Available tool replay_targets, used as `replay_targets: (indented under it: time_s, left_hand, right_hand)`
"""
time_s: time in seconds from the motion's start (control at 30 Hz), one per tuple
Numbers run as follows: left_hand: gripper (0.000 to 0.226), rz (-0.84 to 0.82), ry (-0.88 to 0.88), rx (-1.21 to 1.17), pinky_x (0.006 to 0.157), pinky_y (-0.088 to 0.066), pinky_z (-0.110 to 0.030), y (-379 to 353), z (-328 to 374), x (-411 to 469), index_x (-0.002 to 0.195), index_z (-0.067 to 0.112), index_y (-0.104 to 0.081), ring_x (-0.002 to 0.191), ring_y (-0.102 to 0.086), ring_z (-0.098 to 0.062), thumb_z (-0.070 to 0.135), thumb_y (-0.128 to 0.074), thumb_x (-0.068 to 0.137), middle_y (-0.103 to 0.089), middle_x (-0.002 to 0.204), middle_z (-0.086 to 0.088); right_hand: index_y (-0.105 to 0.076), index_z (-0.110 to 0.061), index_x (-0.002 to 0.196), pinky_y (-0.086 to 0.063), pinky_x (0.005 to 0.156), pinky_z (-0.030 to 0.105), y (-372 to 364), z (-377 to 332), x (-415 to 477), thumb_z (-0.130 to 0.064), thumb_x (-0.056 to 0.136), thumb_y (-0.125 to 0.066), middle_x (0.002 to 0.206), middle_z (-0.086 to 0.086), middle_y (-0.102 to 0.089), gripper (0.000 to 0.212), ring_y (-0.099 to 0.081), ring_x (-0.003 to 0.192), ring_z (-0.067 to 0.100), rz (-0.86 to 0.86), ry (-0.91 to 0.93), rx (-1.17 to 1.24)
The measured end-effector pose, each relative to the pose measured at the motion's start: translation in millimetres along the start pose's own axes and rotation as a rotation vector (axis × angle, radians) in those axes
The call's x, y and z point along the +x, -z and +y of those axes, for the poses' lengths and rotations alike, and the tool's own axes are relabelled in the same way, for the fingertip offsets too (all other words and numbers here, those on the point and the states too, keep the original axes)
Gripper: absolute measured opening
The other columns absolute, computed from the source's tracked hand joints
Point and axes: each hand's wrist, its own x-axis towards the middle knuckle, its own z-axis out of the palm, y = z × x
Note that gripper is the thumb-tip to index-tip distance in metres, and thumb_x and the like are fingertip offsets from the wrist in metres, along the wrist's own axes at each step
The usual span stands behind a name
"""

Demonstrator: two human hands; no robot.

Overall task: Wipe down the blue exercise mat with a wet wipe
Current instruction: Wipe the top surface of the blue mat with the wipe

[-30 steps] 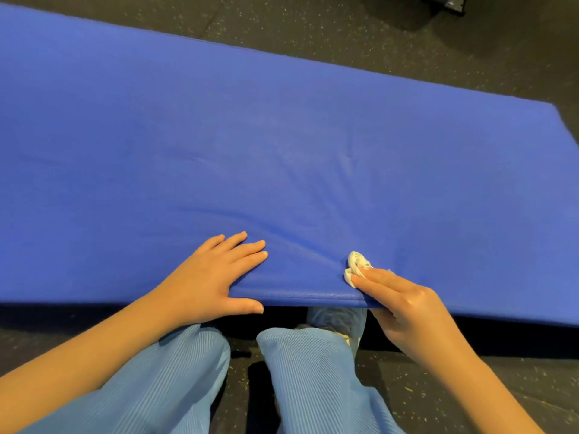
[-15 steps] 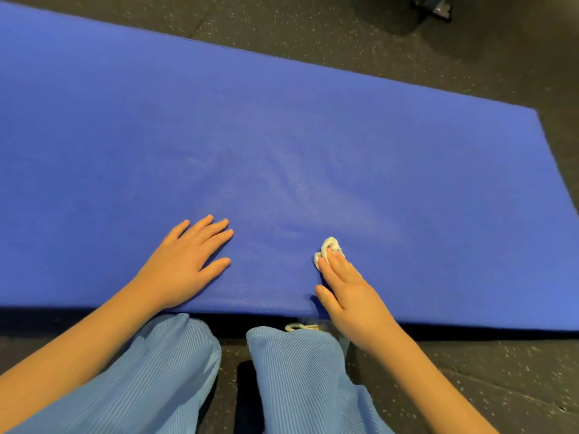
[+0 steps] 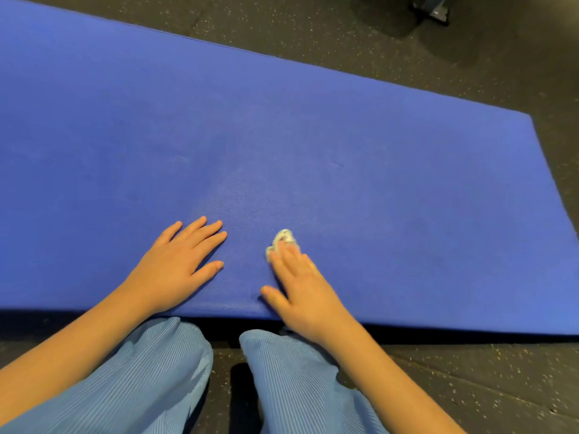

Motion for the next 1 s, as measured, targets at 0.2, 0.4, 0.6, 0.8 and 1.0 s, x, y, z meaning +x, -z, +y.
replay_targets:
  time_s: [0.2, 0.4, 0.6, 0.8, 1.0]
  left_hand:
    - [0.083, -0.005, 0.001, 0.018, 0.116, -0.001, -0.033, 1, 1, -2, 0.148, 0.025, -0.035, 0.145, -0.011, -0.009, 0.070, 0.003, 0.089, -0.022, 0.155, 0.012]
    - [0.073, -0.034, -0.002, 0.030, 0.114, -0.007, -0.035, 2, 0, -3, 0.144, 0.022, -0.043, 0.143, -0.019, -0.011, 0.064, -0.008, 0.095, -0.033, 0.153, 0.007]
    - [0.087, -0.055, 0.003, -0.079, 0.116, 0.005, -0.027, 7, -6, 11, 0.149, 0.031, -0.028, 0.144, 0.001, 0.000, 0.078, 0.000, 0.082, -0.011, 0.155, 0.019]
    - [0.089, -0.036, 0.130, -0.015, 0.118, 0.004, -0.037, 6, -8, 51, 0.153, 0.026, -0.021, 0.147, 0.001, -0.010, 0.068, 0.001, 0.077, -0.005, 0.159, 0.013]
    - [0.081, -0.021, 0.102, -0.035, 0.118, 0.000, -0.040, 2, -11, 50, 0.151, 0.023, -0.029, 0.148, -0.005, -0.012, 0.065, -0.008, 0.085, -0.016, 0.159, 0.008]
  right_hand:
    - [-0.021, -0.009, 0.152, -0.015, 0.119, 0.039, 18, 43, 38, -0.056, 0.093, -0.020, 0.162, 0.008, -0.002, 0.075, 0.006, 0.149, 0.019, 0.070, -0.122, -0.107]
    - [-0.011, -0.010, 0.154, -0.002, 0.118, 0.034, 8, 16, 56, -0.059, 0.094, -0.028, 0.161, 0.008, 0.009, 0.079, 0.013, 0.148, 0.020, 0.029, -0.030, -0.091]
    - [-0.009, -0.013, 0.154, -0.007, 0.120, 0.035, 29, 55, 85, -0.046, 0.102, -0.032, 0.161, 0.005, 0.010, 0.066, 0.012, 0.148, 0.017, 0.065, -0.189, -0.142]
    - [-0.011, -0.010, 0.154, -0.001, 0.120, 0.034, 12, 31, 87, -0.048, 0.098, -0.041, 0.161, 0.007, 0.009, 0.074, 0.014, 0.148, 0.019, 0.041, -0.031, -0.077]
    - [-0.009, -0.010, 0.154, -0.005, 0.120, 0.035, 37, 65, 119, -0.044, 0.102, -0.034, 0.161, 0.007, 0.007, 0.067, 0.011, 0.148, 0.019, 0.067, -0.136, -0.174]
